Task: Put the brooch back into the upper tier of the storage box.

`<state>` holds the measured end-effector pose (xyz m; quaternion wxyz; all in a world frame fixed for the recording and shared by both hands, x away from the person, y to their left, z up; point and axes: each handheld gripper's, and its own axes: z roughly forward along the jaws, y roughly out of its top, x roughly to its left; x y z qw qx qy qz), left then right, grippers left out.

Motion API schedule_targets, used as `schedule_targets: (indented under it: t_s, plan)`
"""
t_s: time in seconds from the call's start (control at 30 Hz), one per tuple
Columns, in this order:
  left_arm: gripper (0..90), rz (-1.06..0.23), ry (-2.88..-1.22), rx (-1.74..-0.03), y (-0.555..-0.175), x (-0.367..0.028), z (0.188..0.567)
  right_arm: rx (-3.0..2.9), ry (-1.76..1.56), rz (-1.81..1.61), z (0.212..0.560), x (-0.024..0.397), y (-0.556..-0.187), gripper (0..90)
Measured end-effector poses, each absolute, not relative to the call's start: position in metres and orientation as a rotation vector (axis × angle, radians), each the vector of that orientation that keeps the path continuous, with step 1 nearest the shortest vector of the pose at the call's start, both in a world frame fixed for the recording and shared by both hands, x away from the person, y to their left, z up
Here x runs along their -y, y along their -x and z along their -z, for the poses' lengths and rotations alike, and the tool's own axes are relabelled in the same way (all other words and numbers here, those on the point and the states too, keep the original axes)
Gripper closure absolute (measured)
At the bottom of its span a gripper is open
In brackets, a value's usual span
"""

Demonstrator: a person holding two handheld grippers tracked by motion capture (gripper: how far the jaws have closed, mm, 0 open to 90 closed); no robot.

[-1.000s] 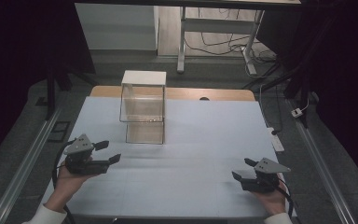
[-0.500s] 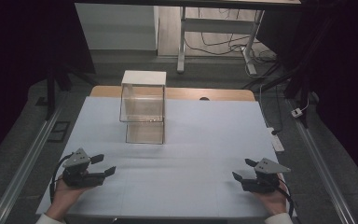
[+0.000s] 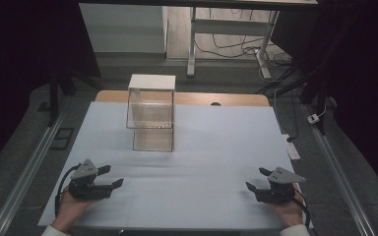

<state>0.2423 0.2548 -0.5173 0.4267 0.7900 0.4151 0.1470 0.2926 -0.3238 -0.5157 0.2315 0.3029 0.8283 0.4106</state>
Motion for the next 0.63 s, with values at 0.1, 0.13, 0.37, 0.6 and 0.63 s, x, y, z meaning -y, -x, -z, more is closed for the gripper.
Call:
schedule_targets:
  t_s: [0.1, 0.13, 0.37, 0.6, 0.63]
  plan:
    - [26.2, -0.370, -1.975, -1.035, -0.2426, -0.2547, 0.5169, -2.277, -0.833, -1.129, 0.5158, 0.3236, -0.2927, 25.0]
    - [26.2, -0.371, -1.975, -1.035, -0.2426, -0.2547, 0.5168, -2.278, -0.833, -1.129, 0.5158, 0.3236, -0.2926, 25.0]
    - [26.0, -0.371, -1.977, -1.034, -0.2430, -0.2545, 0.5171, -2.277, -0.832, -1.124, 0.5156, 0.3237, -0.2924, 25.1]
    - [25.7, -0.369, -1.979, -1.038, -0.2432, -0.2549, 0.5175, -2.272, -0.831, -1.135, 0.5152, 0.3236, -0.2925, 25.0]
    - [25.6, -0.370, -1.979, -1.039, -0.2432, -0.2549, 0.5175, -2.271, -0.830, -1.136, 0.5152, 0.3236, -0.2926, 25.0]
